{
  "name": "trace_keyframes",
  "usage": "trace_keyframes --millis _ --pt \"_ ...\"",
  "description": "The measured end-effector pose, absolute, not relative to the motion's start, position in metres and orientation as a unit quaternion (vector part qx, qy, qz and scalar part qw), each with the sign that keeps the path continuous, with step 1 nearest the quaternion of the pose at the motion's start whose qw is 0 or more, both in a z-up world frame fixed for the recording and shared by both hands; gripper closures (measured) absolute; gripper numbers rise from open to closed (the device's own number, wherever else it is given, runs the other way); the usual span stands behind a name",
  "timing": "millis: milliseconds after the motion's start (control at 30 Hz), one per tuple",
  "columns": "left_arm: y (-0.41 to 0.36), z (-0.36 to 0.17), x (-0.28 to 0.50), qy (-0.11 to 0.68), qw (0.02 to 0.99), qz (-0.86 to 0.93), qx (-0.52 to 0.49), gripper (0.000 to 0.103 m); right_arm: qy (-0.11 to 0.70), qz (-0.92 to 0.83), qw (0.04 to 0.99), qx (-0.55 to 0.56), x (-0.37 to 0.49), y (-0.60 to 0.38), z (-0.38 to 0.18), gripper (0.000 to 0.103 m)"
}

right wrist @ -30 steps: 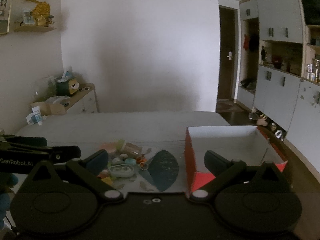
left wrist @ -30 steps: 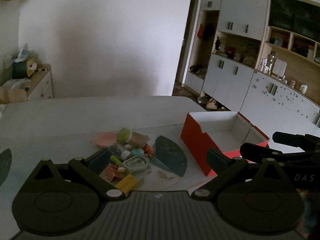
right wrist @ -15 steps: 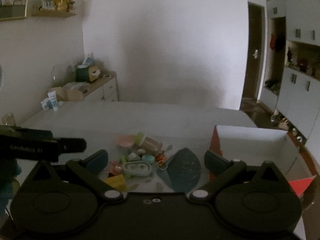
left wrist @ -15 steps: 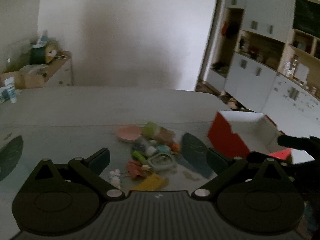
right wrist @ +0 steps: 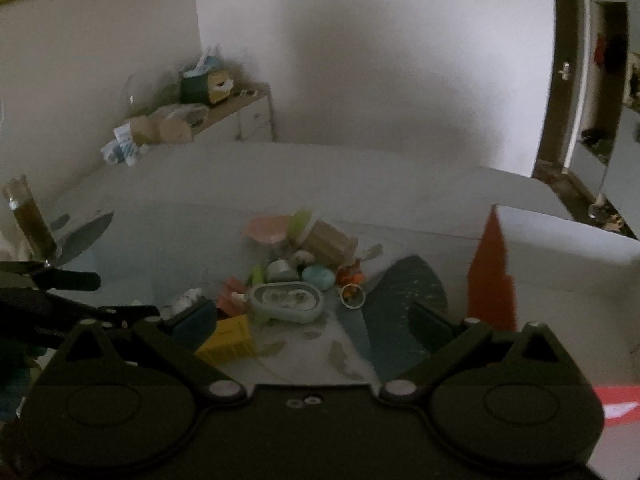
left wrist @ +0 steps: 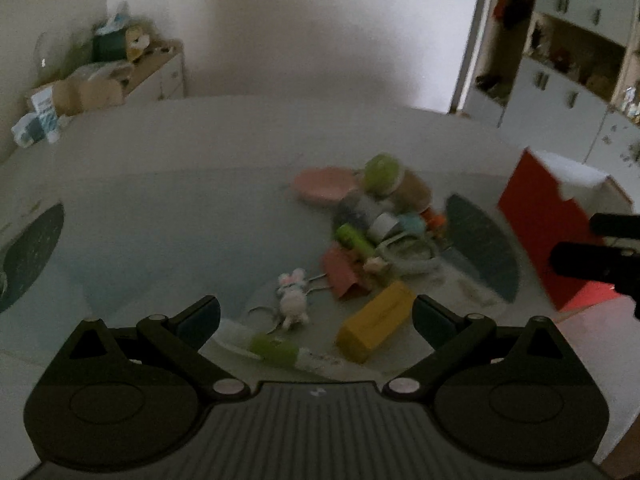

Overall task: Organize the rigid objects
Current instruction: 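Grasp the yellow box with the right tool while the left tool grasps the white-green marker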

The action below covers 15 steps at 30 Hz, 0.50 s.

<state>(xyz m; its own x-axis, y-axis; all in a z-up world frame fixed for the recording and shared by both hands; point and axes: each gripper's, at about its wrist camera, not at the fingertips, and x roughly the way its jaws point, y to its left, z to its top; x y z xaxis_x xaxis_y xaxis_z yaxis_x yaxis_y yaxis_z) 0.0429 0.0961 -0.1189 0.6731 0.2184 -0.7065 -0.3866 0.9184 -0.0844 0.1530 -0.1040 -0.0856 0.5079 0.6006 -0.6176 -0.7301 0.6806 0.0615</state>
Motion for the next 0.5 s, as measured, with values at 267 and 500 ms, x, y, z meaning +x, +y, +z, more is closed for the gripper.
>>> trace_keyframes --millis 267,500 --pt "0.11 -0.147 0.037 0.401 0.888 0.182 -0.133 0.001 0.331 0.425 0.833 -0.13 0.164 -0.082 -0.103 0.003" --pt "0.131 -0.15 0.041 0.422 0.861 0.227 -0.168 0.001 0.33 0.449 0.814 -0.165 0.165 -0.061 -0.118 0.004"
